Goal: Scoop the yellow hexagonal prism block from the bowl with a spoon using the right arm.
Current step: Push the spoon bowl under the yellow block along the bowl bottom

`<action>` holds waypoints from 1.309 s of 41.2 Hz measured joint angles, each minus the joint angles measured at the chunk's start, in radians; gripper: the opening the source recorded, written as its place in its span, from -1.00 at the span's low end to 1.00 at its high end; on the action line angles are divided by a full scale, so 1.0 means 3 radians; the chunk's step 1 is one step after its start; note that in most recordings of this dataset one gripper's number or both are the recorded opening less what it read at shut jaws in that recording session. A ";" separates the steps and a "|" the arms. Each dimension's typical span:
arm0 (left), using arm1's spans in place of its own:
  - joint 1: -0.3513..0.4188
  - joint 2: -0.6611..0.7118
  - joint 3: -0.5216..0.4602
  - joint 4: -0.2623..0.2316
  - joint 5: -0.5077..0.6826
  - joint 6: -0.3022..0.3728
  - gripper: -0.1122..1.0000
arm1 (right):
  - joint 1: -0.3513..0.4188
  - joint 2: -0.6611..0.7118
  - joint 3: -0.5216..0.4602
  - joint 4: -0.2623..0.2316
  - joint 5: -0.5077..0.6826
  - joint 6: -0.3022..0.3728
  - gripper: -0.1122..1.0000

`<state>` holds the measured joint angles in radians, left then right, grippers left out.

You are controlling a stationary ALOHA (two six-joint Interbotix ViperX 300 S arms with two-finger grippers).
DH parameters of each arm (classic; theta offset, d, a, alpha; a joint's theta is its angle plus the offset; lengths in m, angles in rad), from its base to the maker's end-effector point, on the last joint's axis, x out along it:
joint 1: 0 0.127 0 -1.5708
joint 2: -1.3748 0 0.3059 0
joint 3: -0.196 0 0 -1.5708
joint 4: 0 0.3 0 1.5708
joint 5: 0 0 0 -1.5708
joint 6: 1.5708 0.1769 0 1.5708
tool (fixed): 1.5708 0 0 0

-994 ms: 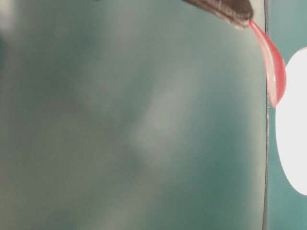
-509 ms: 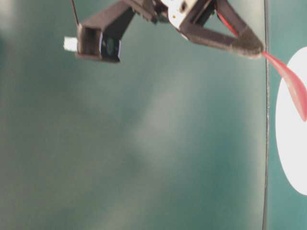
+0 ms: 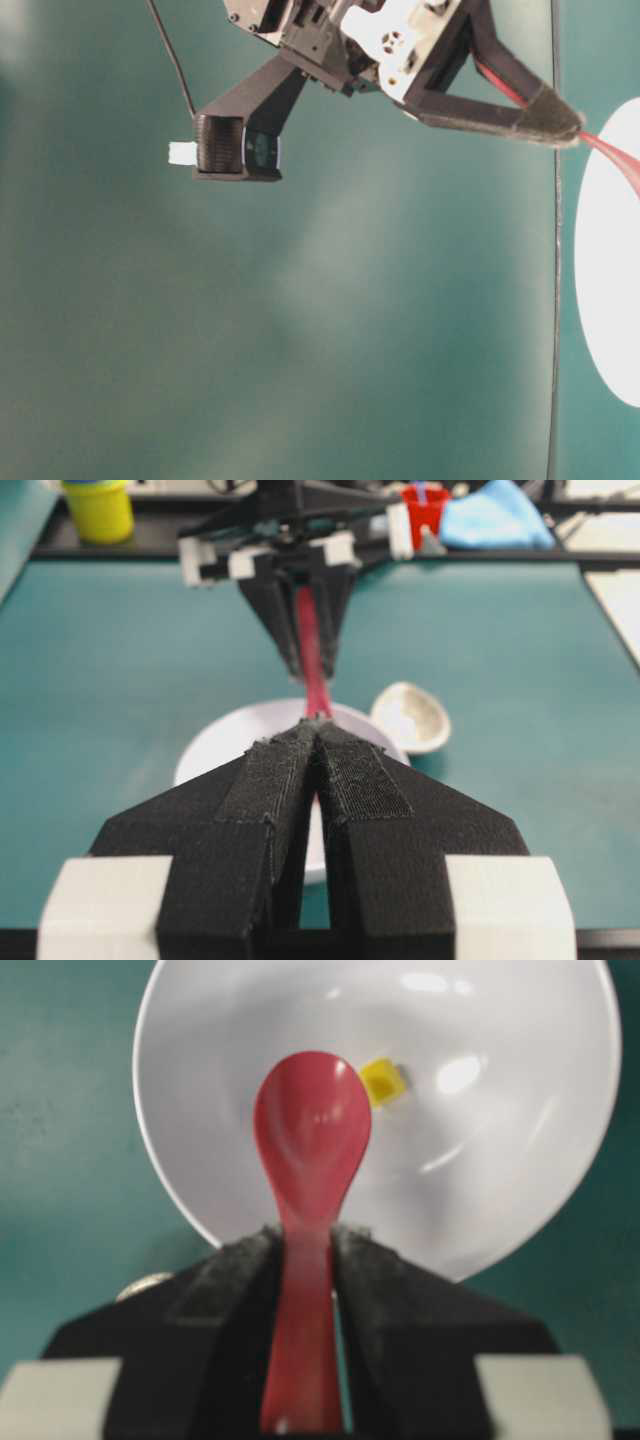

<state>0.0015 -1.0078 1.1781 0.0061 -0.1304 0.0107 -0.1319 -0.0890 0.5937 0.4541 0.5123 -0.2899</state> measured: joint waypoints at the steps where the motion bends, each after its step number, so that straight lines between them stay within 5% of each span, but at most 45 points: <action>1: 0.0000 0.0000 0.0000 0.0000 0.0000 0.0000 -0.79 | -0.0005 0.0000 0.0000 -0.0015 0.0000 0.0015 -0.36; 19: 0.0000 0.0000 0.0005 0.0000 0.0005 0.0000 -0.79 | -0.0031 0.0056 0.0000 -0.0353 0.0174 0.0409 -0.36; 54: 0.0000 0.0000 0.0000 0.0000 0.0010 0.0000 -0.79 | -0.0026 0.0455 -0.0312 -0.0465 0.0082 0.0394 -0.36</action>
<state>0.0015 -1.0078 1.1781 0.0061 -0.1273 0.0107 -0.1396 0.0476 0.5001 0.3145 0.5369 -0.1718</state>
